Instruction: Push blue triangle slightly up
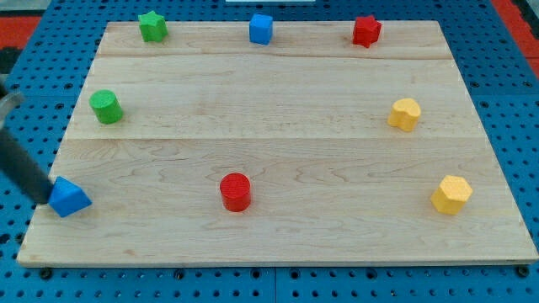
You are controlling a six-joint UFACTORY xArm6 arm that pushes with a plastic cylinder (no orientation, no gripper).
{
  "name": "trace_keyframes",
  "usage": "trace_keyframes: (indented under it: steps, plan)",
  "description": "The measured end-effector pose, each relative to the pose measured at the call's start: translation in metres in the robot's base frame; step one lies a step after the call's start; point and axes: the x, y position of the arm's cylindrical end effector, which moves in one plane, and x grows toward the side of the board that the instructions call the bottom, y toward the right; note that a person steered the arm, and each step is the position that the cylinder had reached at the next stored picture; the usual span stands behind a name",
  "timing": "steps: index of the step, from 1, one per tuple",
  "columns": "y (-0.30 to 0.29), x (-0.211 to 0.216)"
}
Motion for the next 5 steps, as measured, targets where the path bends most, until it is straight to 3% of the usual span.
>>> trace_keyframes:
  steps: [1, 2, 3, 4, 5]
  plan:
    - [0.056, -0.004]
    - [0.059, -0.004]
    - [0.013, 0.013]
    - [0.005, 0.054]
    - [0.086, 0.062]
